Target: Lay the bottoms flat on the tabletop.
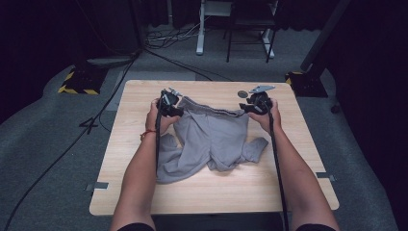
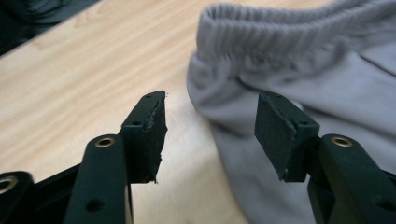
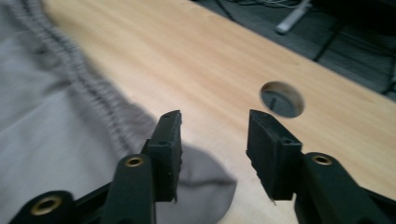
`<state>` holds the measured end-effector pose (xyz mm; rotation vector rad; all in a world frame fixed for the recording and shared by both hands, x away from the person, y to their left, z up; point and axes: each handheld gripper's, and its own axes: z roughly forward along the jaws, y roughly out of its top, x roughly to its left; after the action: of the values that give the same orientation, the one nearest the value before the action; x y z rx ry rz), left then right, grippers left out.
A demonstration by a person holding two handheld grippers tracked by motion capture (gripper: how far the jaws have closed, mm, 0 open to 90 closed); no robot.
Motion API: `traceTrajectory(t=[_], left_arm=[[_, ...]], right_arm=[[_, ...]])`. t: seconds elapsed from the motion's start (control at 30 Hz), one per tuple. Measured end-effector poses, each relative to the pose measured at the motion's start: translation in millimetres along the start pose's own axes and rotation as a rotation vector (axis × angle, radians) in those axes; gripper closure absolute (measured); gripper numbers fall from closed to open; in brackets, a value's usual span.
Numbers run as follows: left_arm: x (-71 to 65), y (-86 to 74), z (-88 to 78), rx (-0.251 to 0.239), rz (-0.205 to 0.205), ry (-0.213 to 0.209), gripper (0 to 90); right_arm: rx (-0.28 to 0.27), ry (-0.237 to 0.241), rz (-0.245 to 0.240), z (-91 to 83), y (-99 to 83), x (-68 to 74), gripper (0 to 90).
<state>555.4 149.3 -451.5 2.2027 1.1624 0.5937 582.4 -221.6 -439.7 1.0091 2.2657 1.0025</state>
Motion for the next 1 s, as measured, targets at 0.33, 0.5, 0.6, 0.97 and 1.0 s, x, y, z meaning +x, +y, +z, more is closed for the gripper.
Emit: traceTrajectory(t=[0.33,0.5,0.6,0.97,1.0], left_arm=[[-16.1,-79.3,-65.2,0.016,0.15,-0.08,34.1],[-33.3,-113.3,-81.4,0.082,0.209,-0.146,37.2],[-42.7,-125.3,-88.8,0.096,0.221,-0.197,38.0],[-82.7,-151.8,-112.4,0.131,0.265,-0.295,42.0],[-87.4,-154.2,-115.0,0.131,0.268,-0.309,42.6]], right_arm=[[0.076,0.203,-0.091,-68.0,-66.5,9.2,51.5],[0.179,0.241,-0.162,-75.9,-102.0,24.3,51.1],[0.174,0.272,-0.136,-79.4,-114.1,28.3,51.6],[0.219,0.331,-0.168,-111.9,-133.9,57.4,53.6],[0.227,0.343,-0.177,-116.2,-136.3,61.9,53.6]])
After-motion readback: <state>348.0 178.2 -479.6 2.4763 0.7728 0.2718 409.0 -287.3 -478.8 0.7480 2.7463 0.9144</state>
